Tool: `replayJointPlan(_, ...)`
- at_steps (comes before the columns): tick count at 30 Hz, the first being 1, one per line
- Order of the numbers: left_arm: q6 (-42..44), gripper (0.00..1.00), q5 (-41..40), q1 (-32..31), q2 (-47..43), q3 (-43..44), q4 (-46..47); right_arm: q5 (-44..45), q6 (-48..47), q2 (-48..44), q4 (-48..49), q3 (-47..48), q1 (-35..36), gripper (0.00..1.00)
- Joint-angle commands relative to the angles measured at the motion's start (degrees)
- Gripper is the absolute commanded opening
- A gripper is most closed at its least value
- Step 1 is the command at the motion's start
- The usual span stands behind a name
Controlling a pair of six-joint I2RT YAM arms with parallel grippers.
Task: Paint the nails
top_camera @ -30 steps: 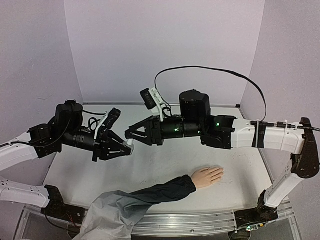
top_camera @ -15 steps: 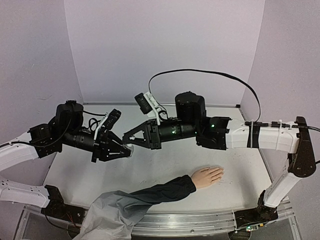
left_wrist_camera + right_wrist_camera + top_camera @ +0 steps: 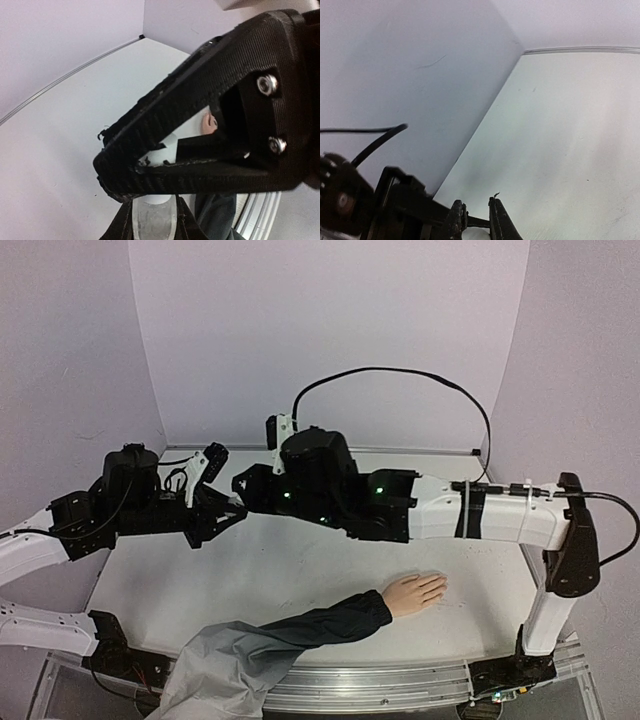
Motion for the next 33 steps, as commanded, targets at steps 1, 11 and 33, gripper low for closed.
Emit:
replayJointPlan(1, 0.6, 0.00, -14.0, 0.5, -0.5, 1.7, 2.9, 23.5, 10.5, 5.1, -14.4, 7.8, 5.3, 0.00)
replayJointPlan(11, 0.9, 0.00, -9.1, 0.5, -0.4, 2.3, 2.4, 15.5, -5.4, -5.0, -0.9, -1.2, 3.6, 0.41)
replayJointPlan(33, 0.0, 0.00, 27.5, 0.5, 4.7, 4.3, 4.6, -40.4, -17.5, -13.5, 8.9, -17.1, -8.7, 0.66)
